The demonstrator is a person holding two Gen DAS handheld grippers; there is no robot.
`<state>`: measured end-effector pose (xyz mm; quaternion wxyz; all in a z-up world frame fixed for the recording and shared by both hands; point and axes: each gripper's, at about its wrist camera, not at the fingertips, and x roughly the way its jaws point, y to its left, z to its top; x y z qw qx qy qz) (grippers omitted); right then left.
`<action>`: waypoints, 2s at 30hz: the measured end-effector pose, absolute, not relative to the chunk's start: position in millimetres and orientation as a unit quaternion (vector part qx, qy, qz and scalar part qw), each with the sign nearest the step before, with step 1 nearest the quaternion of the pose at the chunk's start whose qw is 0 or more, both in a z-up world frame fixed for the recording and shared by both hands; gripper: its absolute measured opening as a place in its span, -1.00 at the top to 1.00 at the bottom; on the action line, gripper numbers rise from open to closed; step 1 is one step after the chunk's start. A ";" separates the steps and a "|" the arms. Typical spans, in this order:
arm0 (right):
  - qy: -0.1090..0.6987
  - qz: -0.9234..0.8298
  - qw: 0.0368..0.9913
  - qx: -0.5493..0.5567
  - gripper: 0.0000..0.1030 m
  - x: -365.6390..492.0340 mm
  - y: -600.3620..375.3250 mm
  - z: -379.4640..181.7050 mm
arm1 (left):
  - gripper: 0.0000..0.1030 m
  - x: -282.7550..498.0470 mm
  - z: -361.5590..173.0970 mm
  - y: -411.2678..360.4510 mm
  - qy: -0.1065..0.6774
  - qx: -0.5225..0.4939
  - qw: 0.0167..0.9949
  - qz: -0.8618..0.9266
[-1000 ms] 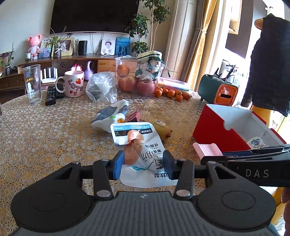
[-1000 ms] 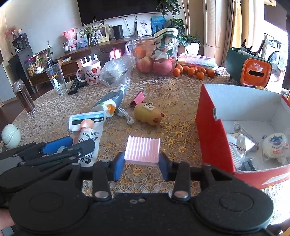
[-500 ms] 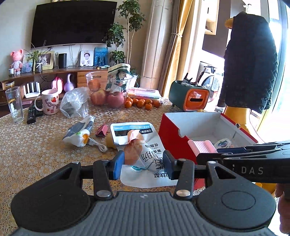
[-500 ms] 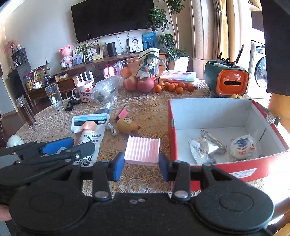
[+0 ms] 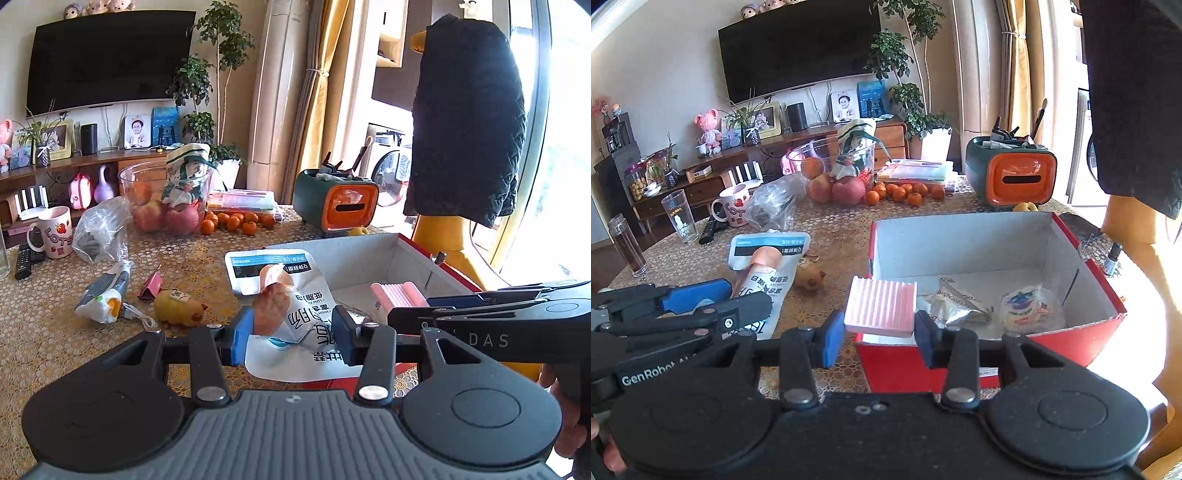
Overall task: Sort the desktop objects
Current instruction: 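Carry the packet and pink block with both tools over the red box, then open both grippers to drop the packet and pink block into the box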
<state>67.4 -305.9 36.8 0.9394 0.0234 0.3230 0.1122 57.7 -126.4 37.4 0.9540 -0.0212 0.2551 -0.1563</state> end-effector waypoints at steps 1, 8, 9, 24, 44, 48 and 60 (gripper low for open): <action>0.323 0.109 0.940 0.024 0.22 68.8 -309.9 36.8 | 0.13 59.4 38.5 -129.7 0.254 -0.020 0.954 -0.159; 0.324 0.090 0.941 0.030 0.22 78.6 -338.8 35.8 | 0.13 75.3 42.4 -153.0 0.253 -0.011 0.951 -0.180; 0.324 0.088 0.942 0.030 0.22 80.2 -342.0 35.6 | 0.13 77.7 42.0 -156.4 0.254 -0.010 0.950 -0.182; 0.343 0.065 0.936 0.035 0.22 125.1 -383.3 24.3 | 0.13 127.4 31.5 -202.4 0.284 0.007 0.935 -0.213; 0.392 0.025 0.919 -0.006 0.22 205.6 -396.7 -13.7 | 0.13 189.6 -13.1 -245.5 0.358 0.037 0.907 -0.219; 0.411 0.026 0.911 -0.015 0.22 220.6 -393.9 -20.4 | 0.13 202.3 -21.0 -246.0 0.375 0.041 0.902 -0.211; 0.454 0.032 0.889 -0.047 0.21 238.1 -385.6 -40.0 | 0.13 217.8 -36.2 -253.9 0.411 0.075 0.882 -0.217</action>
